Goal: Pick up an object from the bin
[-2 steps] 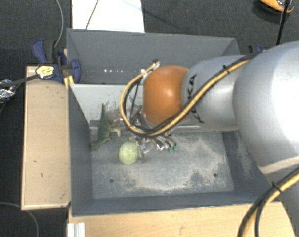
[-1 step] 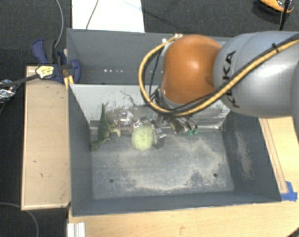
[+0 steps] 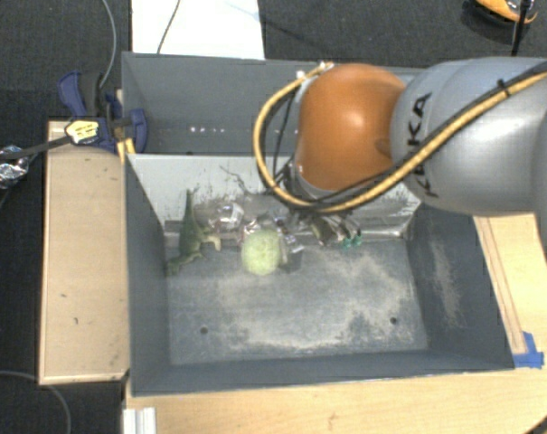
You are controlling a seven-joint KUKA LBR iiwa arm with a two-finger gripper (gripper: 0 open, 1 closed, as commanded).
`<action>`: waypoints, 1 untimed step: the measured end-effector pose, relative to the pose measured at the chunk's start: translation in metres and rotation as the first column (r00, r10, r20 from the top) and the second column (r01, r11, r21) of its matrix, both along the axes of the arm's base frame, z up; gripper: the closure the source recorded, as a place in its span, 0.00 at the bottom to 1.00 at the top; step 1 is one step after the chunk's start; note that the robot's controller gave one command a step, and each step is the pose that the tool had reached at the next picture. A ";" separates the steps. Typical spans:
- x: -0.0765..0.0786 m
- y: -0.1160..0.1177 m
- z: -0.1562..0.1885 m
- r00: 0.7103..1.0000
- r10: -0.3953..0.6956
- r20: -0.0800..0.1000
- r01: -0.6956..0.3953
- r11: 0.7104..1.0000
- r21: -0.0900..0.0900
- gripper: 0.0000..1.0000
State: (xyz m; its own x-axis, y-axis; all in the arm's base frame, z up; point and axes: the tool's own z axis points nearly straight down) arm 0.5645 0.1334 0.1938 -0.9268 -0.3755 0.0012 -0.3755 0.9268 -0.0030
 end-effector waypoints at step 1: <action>0.000 0.000 0.000 1.000 0.000 0.000 0.000 1.000 0.000 1.00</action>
Offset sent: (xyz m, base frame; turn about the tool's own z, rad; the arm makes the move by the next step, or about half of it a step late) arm 0.0052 -0.0125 0.0389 0.0378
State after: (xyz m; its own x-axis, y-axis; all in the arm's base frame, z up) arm 0.5645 0.1334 0.1938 -0.9267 -0.3757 0.0012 -0.3757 0.9267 -0.0030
